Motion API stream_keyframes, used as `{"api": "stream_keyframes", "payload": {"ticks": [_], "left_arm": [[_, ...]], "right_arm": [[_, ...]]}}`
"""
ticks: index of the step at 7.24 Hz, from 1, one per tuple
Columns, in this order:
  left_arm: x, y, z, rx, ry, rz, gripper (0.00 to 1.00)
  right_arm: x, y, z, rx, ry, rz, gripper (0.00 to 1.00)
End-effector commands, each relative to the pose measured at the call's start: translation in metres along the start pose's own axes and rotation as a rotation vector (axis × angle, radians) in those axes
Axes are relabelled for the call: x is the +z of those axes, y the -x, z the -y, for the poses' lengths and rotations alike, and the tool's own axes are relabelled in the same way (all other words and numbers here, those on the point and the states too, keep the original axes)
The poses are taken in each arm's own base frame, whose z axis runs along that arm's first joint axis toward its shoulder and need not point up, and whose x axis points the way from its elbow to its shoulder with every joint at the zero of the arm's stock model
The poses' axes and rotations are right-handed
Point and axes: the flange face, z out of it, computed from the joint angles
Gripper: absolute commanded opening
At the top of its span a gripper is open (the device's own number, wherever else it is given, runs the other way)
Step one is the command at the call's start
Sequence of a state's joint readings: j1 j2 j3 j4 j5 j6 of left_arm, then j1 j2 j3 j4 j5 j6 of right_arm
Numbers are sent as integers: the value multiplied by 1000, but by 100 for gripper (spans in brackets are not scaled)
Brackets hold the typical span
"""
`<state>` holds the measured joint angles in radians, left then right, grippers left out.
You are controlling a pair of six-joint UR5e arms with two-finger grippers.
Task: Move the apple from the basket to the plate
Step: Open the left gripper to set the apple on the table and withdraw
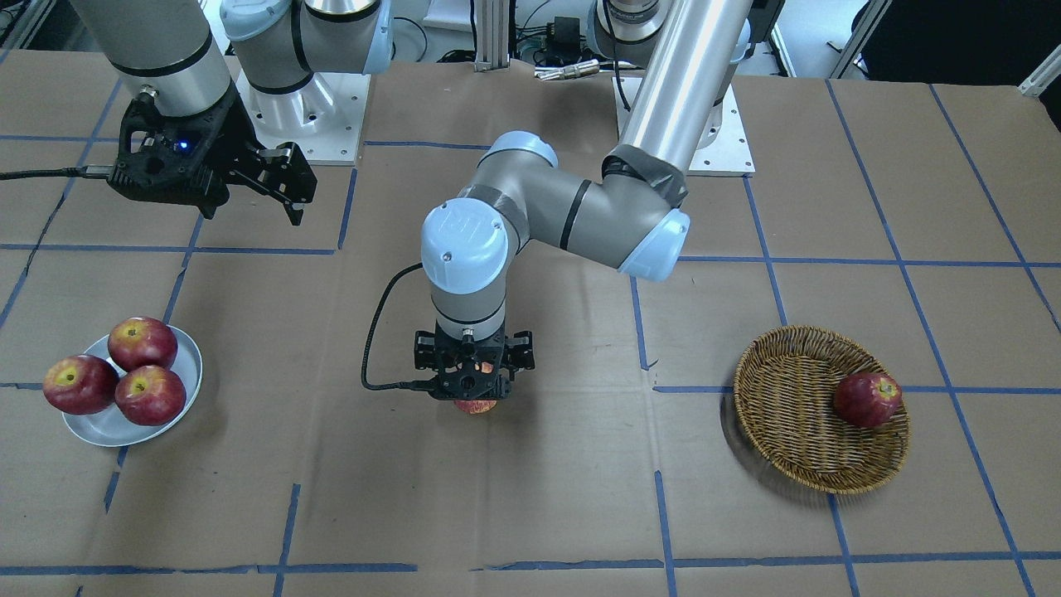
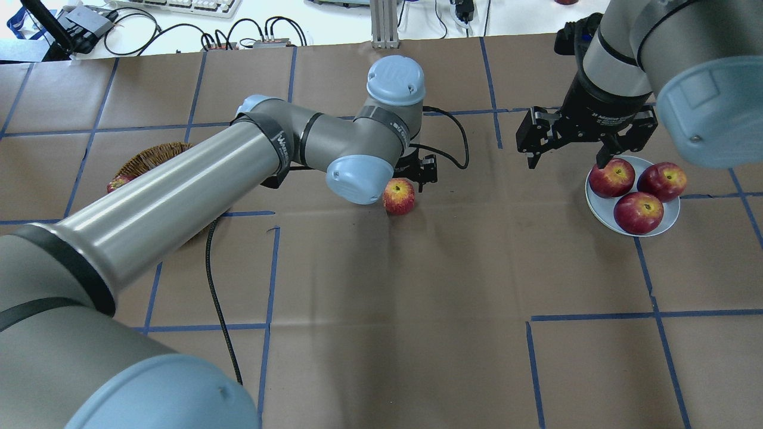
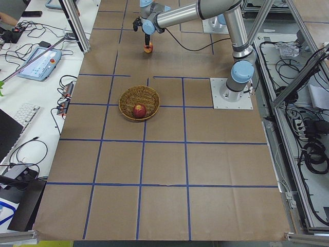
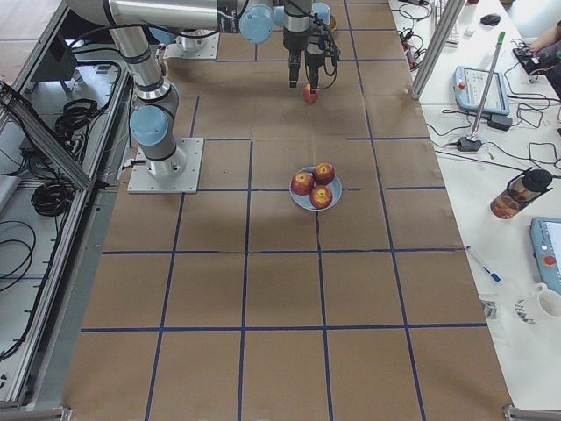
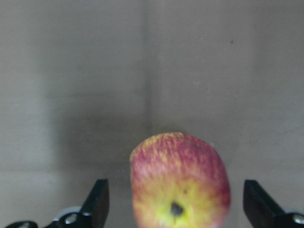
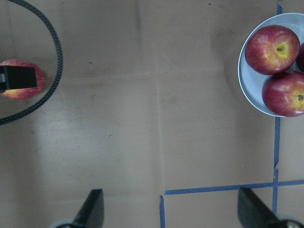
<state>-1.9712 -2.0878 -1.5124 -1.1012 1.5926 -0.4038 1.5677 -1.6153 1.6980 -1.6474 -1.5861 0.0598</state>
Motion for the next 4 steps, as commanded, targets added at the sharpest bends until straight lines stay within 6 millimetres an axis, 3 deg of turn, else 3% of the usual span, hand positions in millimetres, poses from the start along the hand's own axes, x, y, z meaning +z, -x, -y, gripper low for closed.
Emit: {"api": "stream_keyframes", "payload": {"ticks": [1,2,3,4], "left_arm": [[-124,71,-22,18,-25,-9,99],[-173,117,-42,52,-27,-5,99],[-208,161,-62,-10,1,-3,99],[-232,188,-81,27,-8,-1,99]], "right_arm": [[0,0,0,0,-4,0,100],[-4,0,0,0,-18,0,100],[0,2,4,9,-17,1,100],[6,5,11,34,-13,16,100]]}}
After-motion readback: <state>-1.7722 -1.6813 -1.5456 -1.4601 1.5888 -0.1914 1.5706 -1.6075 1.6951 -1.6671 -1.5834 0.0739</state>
